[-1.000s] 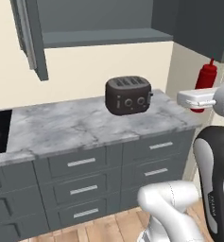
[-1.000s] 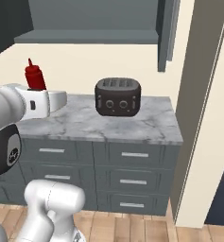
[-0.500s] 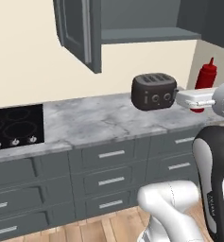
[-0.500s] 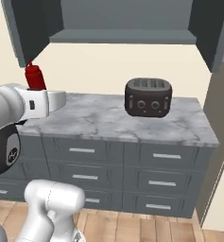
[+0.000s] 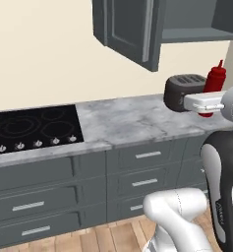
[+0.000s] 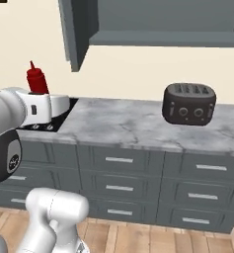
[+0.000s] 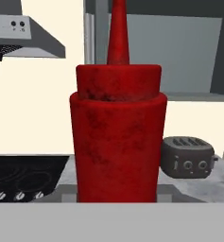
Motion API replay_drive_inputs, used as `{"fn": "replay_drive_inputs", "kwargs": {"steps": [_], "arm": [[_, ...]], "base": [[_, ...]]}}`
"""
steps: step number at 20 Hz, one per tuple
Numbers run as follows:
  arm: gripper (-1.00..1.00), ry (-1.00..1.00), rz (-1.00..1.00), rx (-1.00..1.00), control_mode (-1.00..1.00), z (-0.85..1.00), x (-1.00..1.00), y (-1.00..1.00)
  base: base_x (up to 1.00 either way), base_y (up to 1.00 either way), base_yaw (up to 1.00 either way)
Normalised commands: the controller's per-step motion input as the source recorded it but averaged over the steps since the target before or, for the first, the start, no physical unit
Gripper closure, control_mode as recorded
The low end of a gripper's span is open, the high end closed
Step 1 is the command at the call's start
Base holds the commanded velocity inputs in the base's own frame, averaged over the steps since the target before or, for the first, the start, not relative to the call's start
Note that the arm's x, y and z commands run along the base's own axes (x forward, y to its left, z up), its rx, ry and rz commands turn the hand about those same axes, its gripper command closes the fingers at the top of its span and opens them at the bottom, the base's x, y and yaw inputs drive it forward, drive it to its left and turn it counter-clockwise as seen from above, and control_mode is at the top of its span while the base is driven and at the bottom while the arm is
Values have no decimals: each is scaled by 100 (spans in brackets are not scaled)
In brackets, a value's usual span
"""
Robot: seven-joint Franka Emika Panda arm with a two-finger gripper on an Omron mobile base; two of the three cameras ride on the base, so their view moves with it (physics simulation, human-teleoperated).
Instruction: Take 2 condiments from the cabinet and move them on the counter near the stove.Make sure the condiments are lined up with each other, next to each other.
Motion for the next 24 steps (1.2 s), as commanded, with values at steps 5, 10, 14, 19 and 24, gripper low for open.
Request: {"fn": "replay_drive_inputs", "kwargs": {"steps": [5,10,14,19,24], "arm": [[100,0,0,0,100,0,0,0],[100,0,0,0,100,0,0,0],[100,0,0,0,100,0,0,0],[100,0,0,0,100,0,0,0],[100,0,0,0,100,0,0,0]], "base": [[0,73,3],[0,71,4],[11,75,3],[18,77,2],[16,79,2]]}}
